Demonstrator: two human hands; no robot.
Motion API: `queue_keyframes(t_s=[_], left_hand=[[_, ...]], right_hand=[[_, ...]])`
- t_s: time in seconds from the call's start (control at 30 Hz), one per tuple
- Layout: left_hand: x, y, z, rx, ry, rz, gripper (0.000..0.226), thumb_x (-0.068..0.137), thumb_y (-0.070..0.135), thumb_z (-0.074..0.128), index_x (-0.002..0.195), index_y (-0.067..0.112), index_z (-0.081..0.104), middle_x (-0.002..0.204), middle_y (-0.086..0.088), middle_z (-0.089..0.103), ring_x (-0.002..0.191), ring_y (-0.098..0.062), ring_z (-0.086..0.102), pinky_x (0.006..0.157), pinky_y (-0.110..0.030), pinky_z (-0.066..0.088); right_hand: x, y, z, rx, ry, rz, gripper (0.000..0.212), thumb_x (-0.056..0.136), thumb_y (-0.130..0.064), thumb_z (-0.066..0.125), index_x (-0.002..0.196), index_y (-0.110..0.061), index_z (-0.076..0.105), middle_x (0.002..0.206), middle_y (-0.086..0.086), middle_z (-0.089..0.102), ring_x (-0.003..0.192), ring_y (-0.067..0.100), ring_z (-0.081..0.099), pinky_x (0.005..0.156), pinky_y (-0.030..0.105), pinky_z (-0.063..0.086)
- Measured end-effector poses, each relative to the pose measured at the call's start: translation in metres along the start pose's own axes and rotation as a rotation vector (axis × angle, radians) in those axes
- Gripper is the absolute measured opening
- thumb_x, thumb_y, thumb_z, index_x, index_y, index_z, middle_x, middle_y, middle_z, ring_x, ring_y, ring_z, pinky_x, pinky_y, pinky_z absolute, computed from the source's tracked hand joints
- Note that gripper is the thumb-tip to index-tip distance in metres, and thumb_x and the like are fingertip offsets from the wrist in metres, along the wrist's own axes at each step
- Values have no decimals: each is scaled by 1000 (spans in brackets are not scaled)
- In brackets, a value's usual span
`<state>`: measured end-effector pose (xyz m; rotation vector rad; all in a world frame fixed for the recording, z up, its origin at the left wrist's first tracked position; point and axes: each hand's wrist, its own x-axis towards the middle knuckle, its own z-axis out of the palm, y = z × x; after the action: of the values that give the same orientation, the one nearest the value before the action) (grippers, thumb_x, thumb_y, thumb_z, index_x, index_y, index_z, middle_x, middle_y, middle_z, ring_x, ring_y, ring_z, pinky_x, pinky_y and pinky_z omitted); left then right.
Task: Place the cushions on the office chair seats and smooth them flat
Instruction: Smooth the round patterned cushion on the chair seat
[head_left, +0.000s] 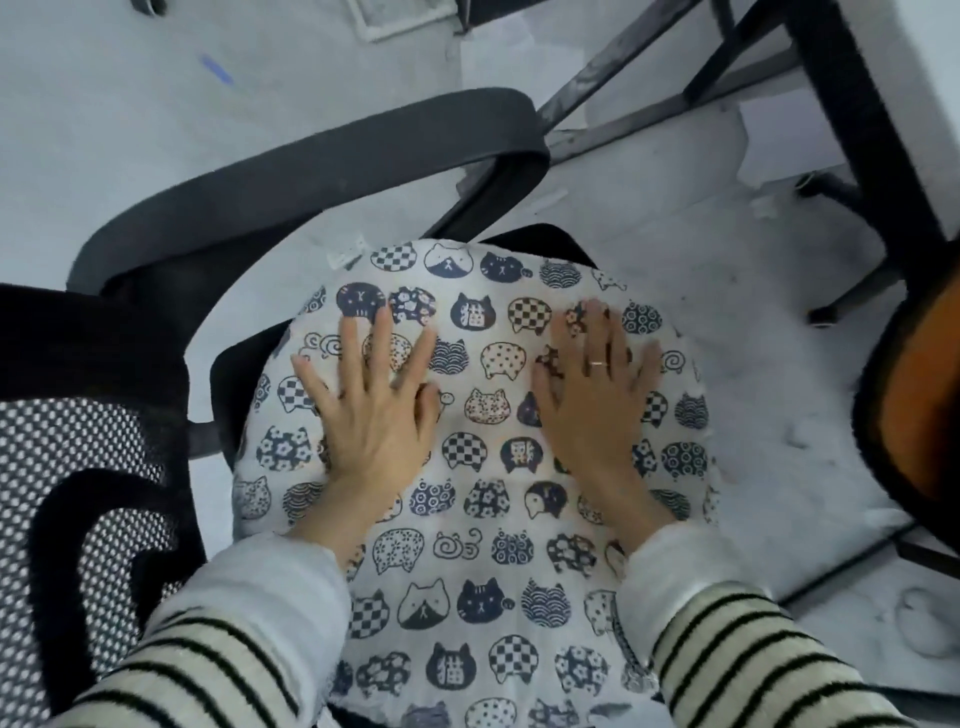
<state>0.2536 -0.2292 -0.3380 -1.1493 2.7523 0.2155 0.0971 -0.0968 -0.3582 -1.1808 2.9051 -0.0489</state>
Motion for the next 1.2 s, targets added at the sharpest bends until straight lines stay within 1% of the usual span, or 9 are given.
queue_keyframes(t_s=[0.07, 0.27, 0.4, 0.5, 0.73, 0.9, 0.97, 1.1, 1.2], left_hand=[[28, 16, 3, -37, 51, 36, 56, 93, 51, 16, 145, 40, -1, 158, -8, -4, 144, -38, -1, 102, -75, 0], [49, 32, 21, 60, 84, 62, 53, 94, 55, 8, 143, 43, -9, 158, -2, -5, 145, -35, -3, 99, -75, -1], [34, 30, 3, 49, -1, 56, 54, 92, 55, 3, 143, 42, -11, 157, -3, -12, 144, -34, -9, 103, -73, -1], [-13, 19, 5, 44, -42, 51, 60, 91, 58, 10, 145, 38, -7, 158, -5, -9, 145, -32, -4, 106, -71, 2], [-40, 9, 38, 28, -25, -25, 63, 93, 54, 24, 148, 37, -1, 155, -3, -9, 144, -30, -1, 101, -73, 0], [-46, 7, 14, 53, -120, -70, 61, 92, 58, 17, 146, 40, -6, 158, 2, -12, 145, -27, -6, 104, -73, 2], [-56, 0, 5, 47, -145, -146, 60, 91, 60, 11, 145, 41, -7, 157, 4, -15, 145, -25, -10, 104, -72, 2], [-89, 1, 6, 5, -143, -279, 60, 92, 57, 14, 147, 41, -4, 158, 2, -9, 145, -28, -7, 102, -75, 3], [-91, 8, 21, -7, -150, -312, 62, 92, 55, 13, 146, 37, -14, 157, -3, -15, 144, -33, -10, 100, -76, 4]], right_hand=[[11, 2, 12, -12, 44, 55, 51, 98, -51, 26, 146, -37, 24, 155, -5, 11, 143, 22, 13, 112, 61, 10], [18, -2, 26, 0, 98, 63, 49, 98, -51, 24, 145, -39, 27, 154, 1, 29, 141, 24, 18, 110, 63, 8], [0, 2, 8, 12, 32, 36, 51, 97, -49, 29, 147, -36, 26, 156, 3, 25, 143, 27, 18, 111, 64, 10], [-42, 9, -5, -3, -55, 36, 54, 97, -48, 30, 148, -34, 22, 157, 5, 21, 144, 31, 16, 110, 66, 10], [-56, 11, 18, -56, -78, 41, 55, 95, -48, 28, 148, -35, 20, 156, 7, 22, 143, 33, 14, 108, 69, 6], [-54, 16, -10, -26, -214, -18, 55, 96, -51, 23, 148, -37, 13, 159, 3, 11, 146, 31, 8, 111, 65, 1], [-67, 25, -20, -8, -249, 2, 54, 96, -50, 23, 148, -36, 18, 159, 3, 14, 146, 30, 10, 111, 65, 2], [-100, 40, -21, -69, -256, 20, 55, 96, -49, 26, 149, -32, 20, 158, 4, 15, 145, 31, 14, 109, 68, 9], [-98, 36, -6, -63, -237, 51, 57, 96, -49, 24, 149, -32, 13, 159, 6, 12, 145, 33, 11, 107, 71, 8]])
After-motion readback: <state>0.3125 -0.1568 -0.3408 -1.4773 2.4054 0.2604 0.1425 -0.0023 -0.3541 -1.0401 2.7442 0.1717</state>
